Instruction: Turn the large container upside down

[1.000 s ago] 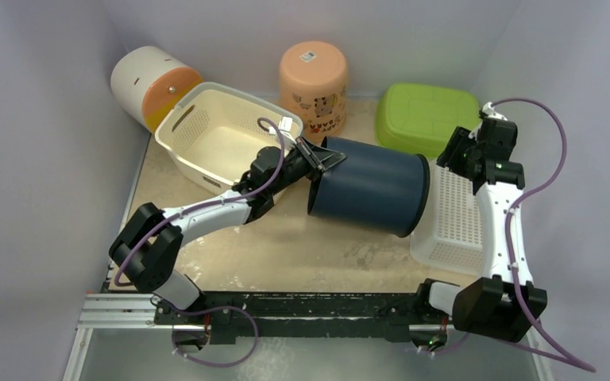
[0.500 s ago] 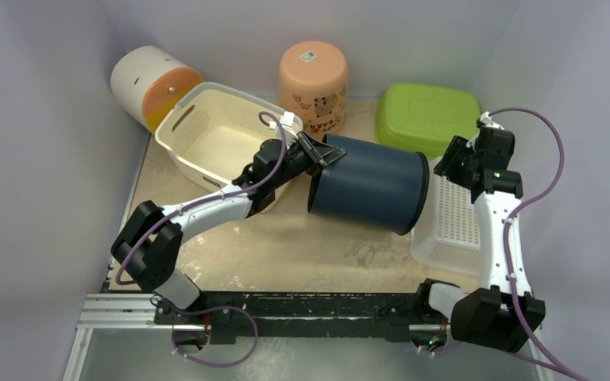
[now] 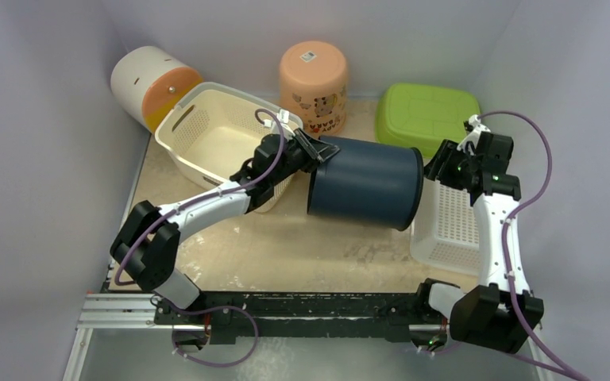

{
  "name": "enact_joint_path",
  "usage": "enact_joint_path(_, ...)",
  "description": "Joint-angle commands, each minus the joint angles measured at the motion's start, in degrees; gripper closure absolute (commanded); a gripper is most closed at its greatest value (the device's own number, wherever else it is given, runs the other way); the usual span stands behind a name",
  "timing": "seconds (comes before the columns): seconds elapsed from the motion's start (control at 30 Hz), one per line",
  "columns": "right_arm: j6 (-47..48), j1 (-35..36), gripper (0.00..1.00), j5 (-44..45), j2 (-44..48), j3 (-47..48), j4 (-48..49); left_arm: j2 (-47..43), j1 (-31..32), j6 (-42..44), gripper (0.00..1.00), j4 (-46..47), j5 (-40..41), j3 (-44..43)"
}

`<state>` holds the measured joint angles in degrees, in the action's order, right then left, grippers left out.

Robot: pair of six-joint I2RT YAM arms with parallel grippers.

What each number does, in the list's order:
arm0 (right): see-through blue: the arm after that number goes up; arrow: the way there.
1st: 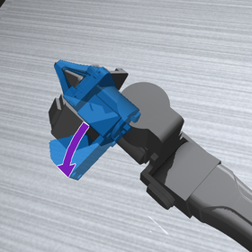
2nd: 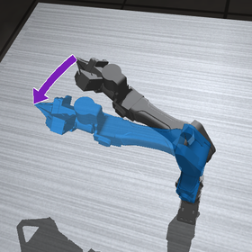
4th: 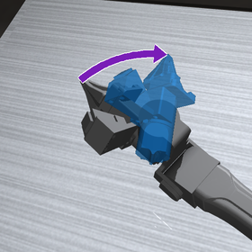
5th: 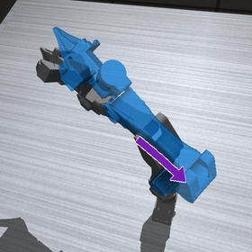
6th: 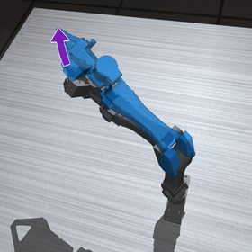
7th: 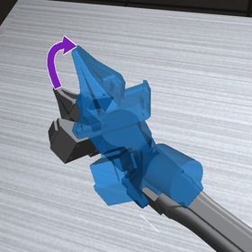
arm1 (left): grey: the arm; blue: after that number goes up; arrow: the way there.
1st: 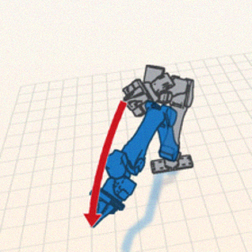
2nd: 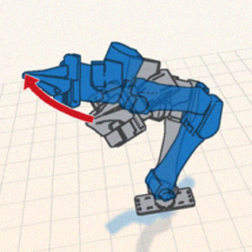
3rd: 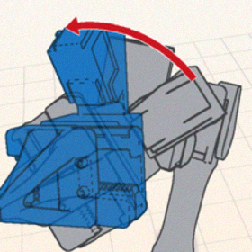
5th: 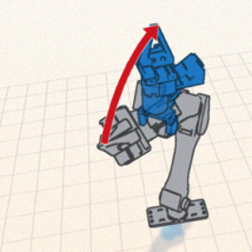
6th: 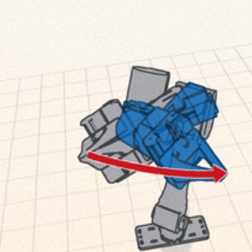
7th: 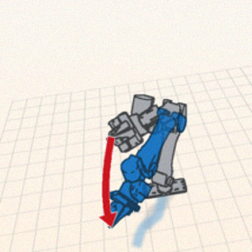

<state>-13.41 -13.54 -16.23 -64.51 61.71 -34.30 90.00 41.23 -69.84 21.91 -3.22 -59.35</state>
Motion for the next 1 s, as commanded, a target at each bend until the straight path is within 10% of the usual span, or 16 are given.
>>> enact_joint_path(0.0,-0.26,0.71,0.45,-20.44,0.80,-0.23,4.64,4.45,0.15,17.24,1.00,-23.47,6.86,0.10)
enact_joint_path(0.3,-3.22,2.36,0.46,-37.11,-0.17,-1.90,11.21,8.06,0.11,21.47,0.94,-29.96,7.65,-0.38)
enact_joint_path(0.97,-2.55,2.43,0.45,-22.51,2.40,4.69,2.80,5.43,0.20,24.17,0.59,-35.69,9.92,-4.87)
